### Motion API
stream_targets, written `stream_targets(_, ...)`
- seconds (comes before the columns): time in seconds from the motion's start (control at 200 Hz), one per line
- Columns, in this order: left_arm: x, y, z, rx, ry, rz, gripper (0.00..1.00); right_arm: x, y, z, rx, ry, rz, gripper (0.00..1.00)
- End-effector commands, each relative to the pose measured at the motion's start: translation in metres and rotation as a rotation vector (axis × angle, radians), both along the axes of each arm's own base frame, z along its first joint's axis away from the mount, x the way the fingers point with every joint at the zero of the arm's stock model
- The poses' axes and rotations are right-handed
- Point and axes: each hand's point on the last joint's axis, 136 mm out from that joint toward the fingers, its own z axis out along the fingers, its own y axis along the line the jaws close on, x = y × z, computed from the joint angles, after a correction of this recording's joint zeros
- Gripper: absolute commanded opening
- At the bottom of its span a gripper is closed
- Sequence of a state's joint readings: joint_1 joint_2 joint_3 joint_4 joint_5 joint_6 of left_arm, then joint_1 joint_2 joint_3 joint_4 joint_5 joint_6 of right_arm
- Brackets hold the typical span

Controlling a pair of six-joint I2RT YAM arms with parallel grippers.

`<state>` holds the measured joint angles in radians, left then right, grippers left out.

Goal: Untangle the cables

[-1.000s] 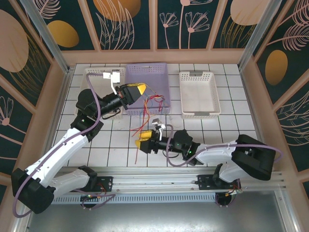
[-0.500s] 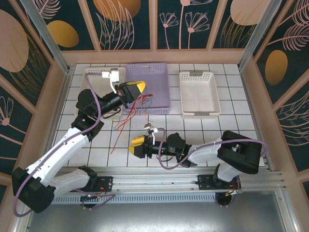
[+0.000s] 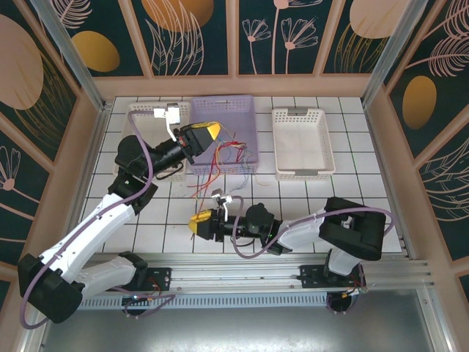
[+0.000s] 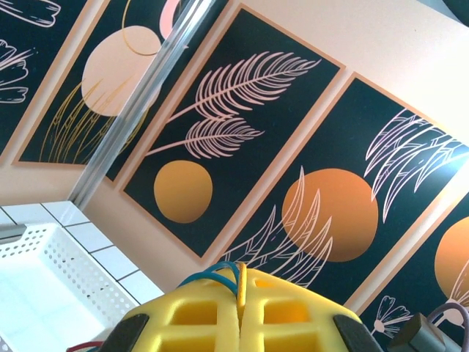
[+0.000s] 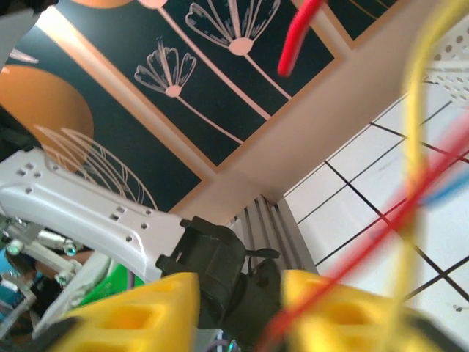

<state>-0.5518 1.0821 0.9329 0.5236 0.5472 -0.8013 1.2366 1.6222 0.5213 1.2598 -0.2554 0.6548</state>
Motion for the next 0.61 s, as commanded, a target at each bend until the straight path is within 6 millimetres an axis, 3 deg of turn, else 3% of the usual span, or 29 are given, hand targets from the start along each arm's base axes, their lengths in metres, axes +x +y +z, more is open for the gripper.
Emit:
stream_targets(0.0,-0.012,0.006,0.030,-0.049,-0.098,0.006,0.00,0.004,-0.002,0.011,0.032,-0.013,-0.036,0.00)
stream_targets(0.165,-0.011,0.011,0.025,0.008,-0.116,0.057,0.00,0.013,-0.014,-0.004,-0.034,0.004,-0.100,0.00)
stream_targets(0.185,-0.014,0.014,0.037,0.002,-0.141,0.065,0.00,0.014,-0.017,-0.007,-0.043,0.007,-0.112,0.00)
stream_targets(0.3,-0.015,0.019,0.039,0.052,-0.161,0.108,0.00,0.027,-0.042,-0.026,-0.110,0.046,-0.199,0.00)
stream_targets(0.44,-0.014,0.027,0.036,0.128,-0.177,0.170,0.00,0.056,-0.092,-0.061,-0.222,0.151,-0.370,0.00)
stream_targets(0.601,-0.015,0.034,0.030,0.185,-0.189,0.213,0.00,0.080,-0.159,-0.077,-0.270,0.219,-0.570,0.00)
